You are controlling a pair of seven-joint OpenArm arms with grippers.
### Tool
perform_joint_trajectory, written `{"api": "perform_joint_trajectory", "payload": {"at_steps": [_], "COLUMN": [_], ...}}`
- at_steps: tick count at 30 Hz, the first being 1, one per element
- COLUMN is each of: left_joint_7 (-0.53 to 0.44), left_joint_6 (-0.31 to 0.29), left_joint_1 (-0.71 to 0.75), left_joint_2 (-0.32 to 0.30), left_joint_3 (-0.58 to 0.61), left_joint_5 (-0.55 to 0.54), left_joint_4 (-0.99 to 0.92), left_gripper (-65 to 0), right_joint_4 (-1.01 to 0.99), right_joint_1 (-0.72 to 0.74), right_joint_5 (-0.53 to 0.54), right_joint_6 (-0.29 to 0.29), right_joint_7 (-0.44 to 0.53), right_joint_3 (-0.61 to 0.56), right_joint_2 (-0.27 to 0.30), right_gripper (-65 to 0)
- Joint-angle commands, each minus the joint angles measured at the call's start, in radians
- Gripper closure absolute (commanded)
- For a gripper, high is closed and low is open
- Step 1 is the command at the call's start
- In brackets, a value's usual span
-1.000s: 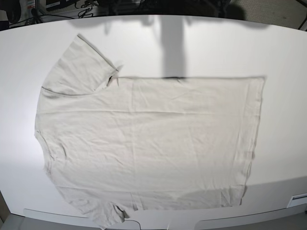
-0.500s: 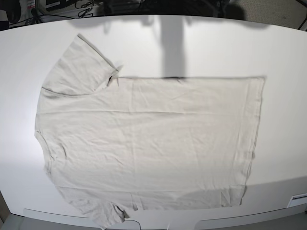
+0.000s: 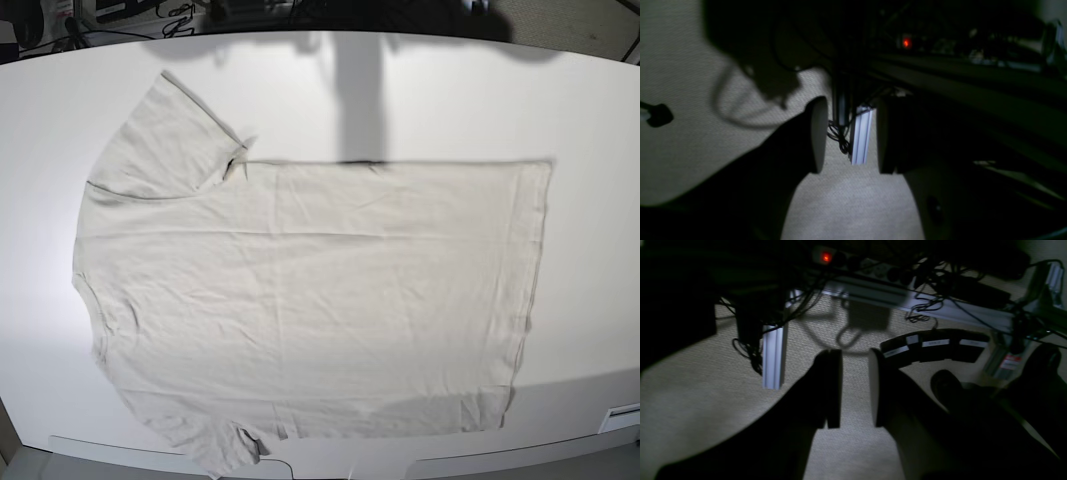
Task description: Fold the T-shirt properly
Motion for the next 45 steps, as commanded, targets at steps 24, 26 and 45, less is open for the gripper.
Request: {"api": "perform_joint_trajectory", "payload": {"at_steps": [24,26,45], "left_joint_7": [0.277,0.312,0.443], "left_joint_6": [-0.192,-0.192,-0.196], "left_joint_1": [0.503,0.537,0.531], "left_joint_2": [-0.009,-0.01,-0.143], "left_joint_3": [0.0,0.0,0.017], "left_joint_5": [-0.248,-0.278,-0.251], "left_joint_4": [0.898,0.999,1.644], "left_gripper": [-24.1,-24.1,-28.4], "right_joint_4": [0.928,1.018,1.672], "right_joint_1": [-0.635,-0.684,-0.831], "right_joint_5": [0.269,0.267,0.254], "right_joint_6": [0.098,0.097,0.093], "right_joint_7": [-0.11,-0.14,-0.383], "right_joint_3": [0.002,0.002,0.177], "right_joint_2": [0.268,0.302,0.467], "right_gripper": [-15.0,-15.0,-15.0]}}
